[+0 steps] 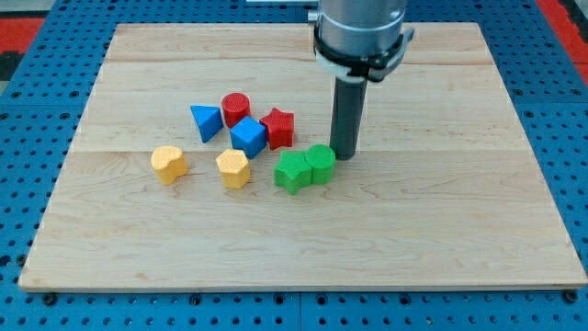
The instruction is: Move the green star to the bottom of the yellow hexagon
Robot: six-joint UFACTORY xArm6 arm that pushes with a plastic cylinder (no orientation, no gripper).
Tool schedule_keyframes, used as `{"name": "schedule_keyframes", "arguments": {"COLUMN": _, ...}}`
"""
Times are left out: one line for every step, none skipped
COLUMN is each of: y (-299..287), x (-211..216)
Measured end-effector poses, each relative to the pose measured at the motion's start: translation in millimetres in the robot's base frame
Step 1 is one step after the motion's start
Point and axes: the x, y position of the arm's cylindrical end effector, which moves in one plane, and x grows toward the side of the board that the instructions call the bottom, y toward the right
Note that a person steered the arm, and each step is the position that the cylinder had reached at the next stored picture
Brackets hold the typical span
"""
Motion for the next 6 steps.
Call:
{"name": "schedule_keyframes", "arguments": {"y": -20, "x": 19}}
{"name": "schedule_keyframes", "arguments": {"y": -7, "x": 20}}
{"name": "schedule_keyframes", "arguments": {"y": 19, "x": 24}}
{"name": "schedule_keyframes", "arguments": {"y": -7, "x": 30}}
{"name": "schedule_keyframes", "arguments": {"y": -50, "x": 36}}
{"name": "schedule_keyframes", "arguments": {"y": -85, "x": 36}}
